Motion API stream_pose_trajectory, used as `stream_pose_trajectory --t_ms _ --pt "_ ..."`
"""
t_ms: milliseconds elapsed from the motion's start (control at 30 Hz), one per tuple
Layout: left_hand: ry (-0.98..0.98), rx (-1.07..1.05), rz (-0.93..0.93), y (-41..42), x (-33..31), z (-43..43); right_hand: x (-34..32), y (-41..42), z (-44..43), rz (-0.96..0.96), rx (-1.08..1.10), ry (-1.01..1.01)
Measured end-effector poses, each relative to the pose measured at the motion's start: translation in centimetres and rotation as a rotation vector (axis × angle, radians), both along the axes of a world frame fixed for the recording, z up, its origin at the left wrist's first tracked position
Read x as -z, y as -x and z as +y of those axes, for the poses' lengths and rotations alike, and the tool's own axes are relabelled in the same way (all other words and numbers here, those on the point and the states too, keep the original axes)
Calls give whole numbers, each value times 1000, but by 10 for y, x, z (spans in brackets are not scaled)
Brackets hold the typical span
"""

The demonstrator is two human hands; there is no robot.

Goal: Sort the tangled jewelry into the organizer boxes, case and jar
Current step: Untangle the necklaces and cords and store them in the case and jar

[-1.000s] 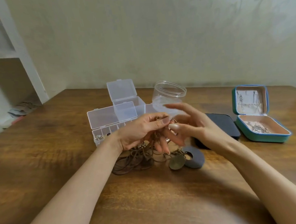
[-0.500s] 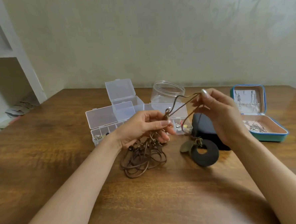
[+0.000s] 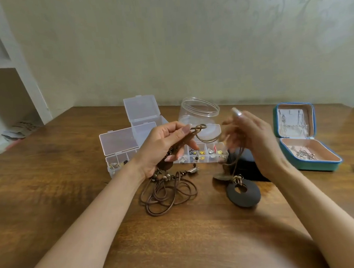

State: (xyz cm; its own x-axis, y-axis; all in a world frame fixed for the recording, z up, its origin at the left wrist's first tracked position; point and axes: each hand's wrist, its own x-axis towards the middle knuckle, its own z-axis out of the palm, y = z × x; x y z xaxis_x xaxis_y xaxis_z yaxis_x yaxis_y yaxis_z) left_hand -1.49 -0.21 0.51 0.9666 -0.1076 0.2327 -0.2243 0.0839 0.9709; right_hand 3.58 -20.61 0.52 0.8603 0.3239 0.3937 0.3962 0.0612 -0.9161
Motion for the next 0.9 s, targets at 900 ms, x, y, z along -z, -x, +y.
stream_pose_trajectory --t_ms 900 --pt "-271 31 -17 3 3 -12 13 10 16 -68 -118 16"
